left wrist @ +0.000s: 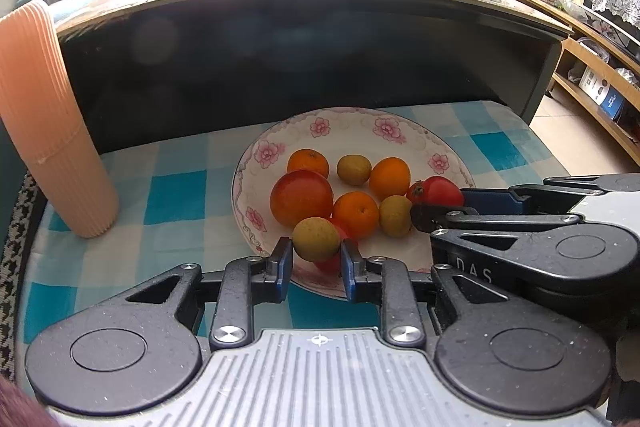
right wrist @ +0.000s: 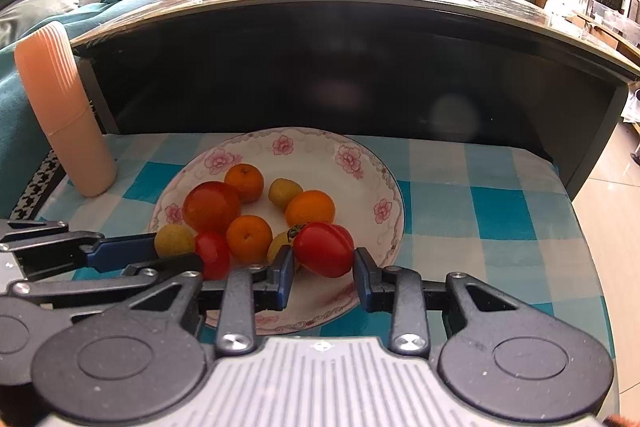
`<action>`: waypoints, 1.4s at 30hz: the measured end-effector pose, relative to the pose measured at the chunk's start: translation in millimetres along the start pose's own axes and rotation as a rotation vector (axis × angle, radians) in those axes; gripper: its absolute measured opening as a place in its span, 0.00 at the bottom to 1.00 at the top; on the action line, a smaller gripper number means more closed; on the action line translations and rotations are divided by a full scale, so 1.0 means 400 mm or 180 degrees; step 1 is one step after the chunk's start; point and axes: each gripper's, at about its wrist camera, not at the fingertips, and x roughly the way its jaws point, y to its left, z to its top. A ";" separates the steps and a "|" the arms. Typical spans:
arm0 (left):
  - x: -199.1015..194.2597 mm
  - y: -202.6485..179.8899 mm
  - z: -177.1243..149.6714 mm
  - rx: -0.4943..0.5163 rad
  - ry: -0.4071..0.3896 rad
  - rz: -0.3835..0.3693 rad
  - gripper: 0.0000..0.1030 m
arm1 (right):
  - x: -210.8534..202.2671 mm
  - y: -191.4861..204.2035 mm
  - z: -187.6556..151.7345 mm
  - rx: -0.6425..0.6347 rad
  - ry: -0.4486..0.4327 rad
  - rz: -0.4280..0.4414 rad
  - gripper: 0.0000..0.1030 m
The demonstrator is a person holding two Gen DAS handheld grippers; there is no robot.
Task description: Organize fruits
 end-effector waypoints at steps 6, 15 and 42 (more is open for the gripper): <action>0.001 0.000 0.001 -0.0010 0.0000 0.0001 0.33 | 0.003 -0.003 0.001 0.0008 -0.0003 -0.0004 0.47; 0.003 0.002 0.001 -0.0023 0.0002 0.0000 0.34 | 0.003 -0.003 0.001 0.0019 -0.0011 -0.0008 0.47; -0.014 0.023 0.013 -0.0160 -0.0063 0.0077 0.54 | -0.029 -0.008 0.012 0.0168 -0.0173 -0.0016 0.47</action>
